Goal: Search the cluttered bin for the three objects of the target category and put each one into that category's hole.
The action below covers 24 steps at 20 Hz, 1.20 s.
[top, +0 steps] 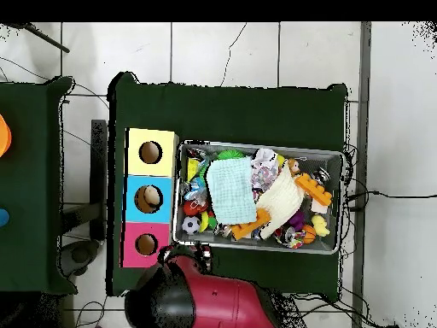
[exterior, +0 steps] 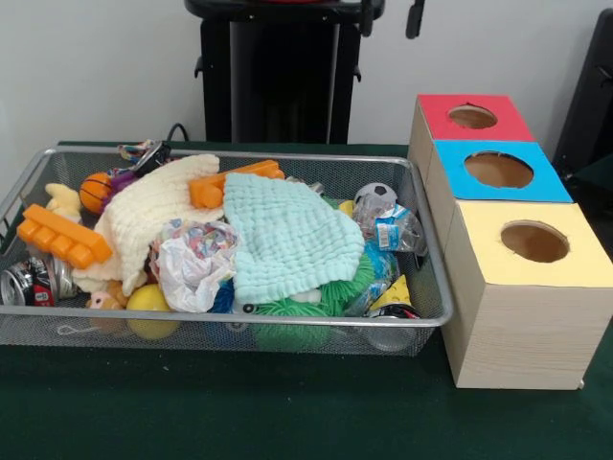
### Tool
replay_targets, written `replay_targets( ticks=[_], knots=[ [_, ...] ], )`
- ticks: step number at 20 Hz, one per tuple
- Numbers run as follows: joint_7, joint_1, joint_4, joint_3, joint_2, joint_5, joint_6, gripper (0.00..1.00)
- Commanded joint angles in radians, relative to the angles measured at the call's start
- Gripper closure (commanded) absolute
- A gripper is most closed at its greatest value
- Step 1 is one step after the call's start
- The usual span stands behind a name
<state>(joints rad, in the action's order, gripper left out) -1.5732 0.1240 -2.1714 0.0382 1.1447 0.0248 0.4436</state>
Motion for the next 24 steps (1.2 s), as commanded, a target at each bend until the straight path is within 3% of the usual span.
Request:
replay_targets(
  ticks=[1, 8, 14, 24],
  knots=[
    [-0.055, 0.091, 0.008, -0.034, -0.063, 0.062, -0.064, 0.00],
    [0.033, 0.188, 0.039, -0.085, -0.045, 0.066, -0.017, 0.00],
    [0.100, 0.303, 0.036, -0.173, -0.037, 0.051, -0.003, 0.00],
    [0.125, 0.434, 0.054, -0.256, -0.072, 0.125, -0.023, 0.00]
  ],
)
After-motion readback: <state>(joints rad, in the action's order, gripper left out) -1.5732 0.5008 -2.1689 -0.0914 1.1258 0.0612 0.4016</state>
